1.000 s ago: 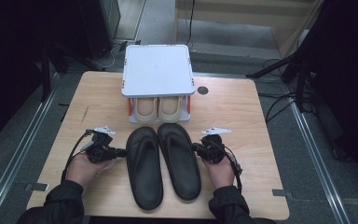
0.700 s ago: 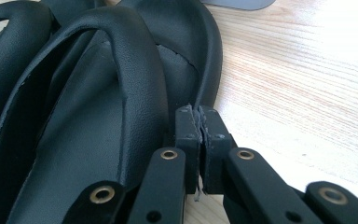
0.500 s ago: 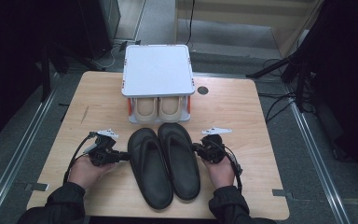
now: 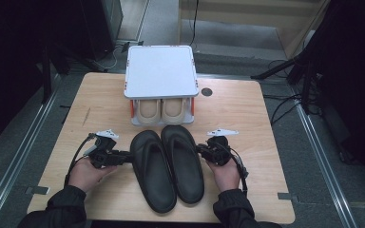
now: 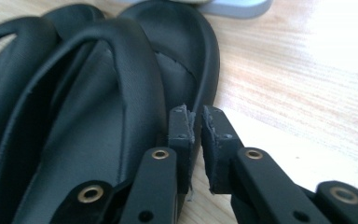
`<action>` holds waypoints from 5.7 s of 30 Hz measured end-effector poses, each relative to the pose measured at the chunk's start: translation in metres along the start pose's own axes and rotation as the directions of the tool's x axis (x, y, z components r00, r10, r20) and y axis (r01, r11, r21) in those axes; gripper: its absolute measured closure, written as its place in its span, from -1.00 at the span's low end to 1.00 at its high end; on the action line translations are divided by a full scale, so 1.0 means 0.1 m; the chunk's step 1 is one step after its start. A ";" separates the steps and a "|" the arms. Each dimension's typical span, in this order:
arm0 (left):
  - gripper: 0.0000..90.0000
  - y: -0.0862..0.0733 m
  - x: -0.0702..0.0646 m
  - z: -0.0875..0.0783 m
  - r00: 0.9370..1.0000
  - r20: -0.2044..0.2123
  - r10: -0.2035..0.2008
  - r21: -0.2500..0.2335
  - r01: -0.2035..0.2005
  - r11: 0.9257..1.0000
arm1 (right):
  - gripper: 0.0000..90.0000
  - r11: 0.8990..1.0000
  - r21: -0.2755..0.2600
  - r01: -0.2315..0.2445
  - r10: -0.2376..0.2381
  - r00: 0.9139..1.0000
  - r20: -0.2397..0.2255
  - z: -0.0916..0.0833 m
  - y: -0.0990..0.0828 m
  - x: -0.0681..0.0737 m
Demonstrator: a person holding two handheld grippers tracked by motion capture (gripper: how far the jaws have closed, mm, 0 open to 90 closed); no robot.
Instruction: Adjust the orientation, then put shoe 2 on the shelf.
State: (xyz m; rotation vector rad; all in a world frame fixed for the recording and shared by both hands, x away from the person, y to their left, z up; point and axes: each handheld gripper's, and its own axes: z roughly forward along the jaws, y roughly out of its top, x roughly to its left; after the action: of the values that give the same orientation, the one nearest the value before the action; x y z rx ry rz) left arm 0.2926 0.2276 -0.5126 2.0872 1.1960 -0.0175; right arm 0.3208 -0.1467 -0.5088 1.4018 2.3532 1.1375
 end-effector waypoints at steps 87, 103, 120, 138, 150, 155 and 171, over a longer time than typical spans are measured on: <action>-0.05 0.22 0.29 -0.20 0.998 -0.056 -0.035 -0.195 0.023 0.981 | 0.68 0.999 -0.024 -0.040 0.040 0.999 0.012 0.26 -0.19 1.01; -0.08 0.22 0.30 -0.19 0.996 -0.084 -0.026 -0.181 0.010 0.983 | 0.69 0.999 0.014 0.034 -0.033 0.997 -0.071 0.05 -0.24 0.89; -0.10 0.21 0.34 -0.20 0.994 -0.092 -0.063 -0.181 0.046 0.982 | 0.69 0.977 0.046 0.208 -0.186 0.936 -0.299 -0.08 -0.06 0.73; -0.12 0.11 0.41 -0.28 0.987 -0.150 -0.065 -0.160 0.040 0.986 | 0.69 0.929 0.057 0.365 -0.302 0.838 -0.455 0.02 0.21 0.64; -0.15 -0.01 0.45 -0.36 0.981 -0.167 -0.094 -0.166 0.066 0.984 | 0.69 0.922 0.028 0.386 -0.326 0.813 -0.483 -0.08 0.54 0.61; -0.15 -0.05 0.46 -0.40 0.979 -0.174 -0.111 -0.174 0.080 0.981 | 0.68 0.911 0.018 0.412 -0.349 0.795 -0.496 -0.15 0.69 0.65; -0.15 -0.13 0.48 -0.44 0.973 -0.190 -0.130 -0.168 0.098 0.981 | 0.68 0.900 -0.017 0.435 -0.368 0.739 -0.564 -0.32 1.07 0.76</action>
State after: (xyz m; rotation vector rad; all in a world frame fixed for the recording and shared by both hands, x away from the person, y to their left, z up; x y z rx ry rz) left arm 0.2953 0.2933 -0.5037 1.9136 1.3901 0.2319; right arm 0.3357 -0.0733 -0.3962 0.5418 2.9554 1.4266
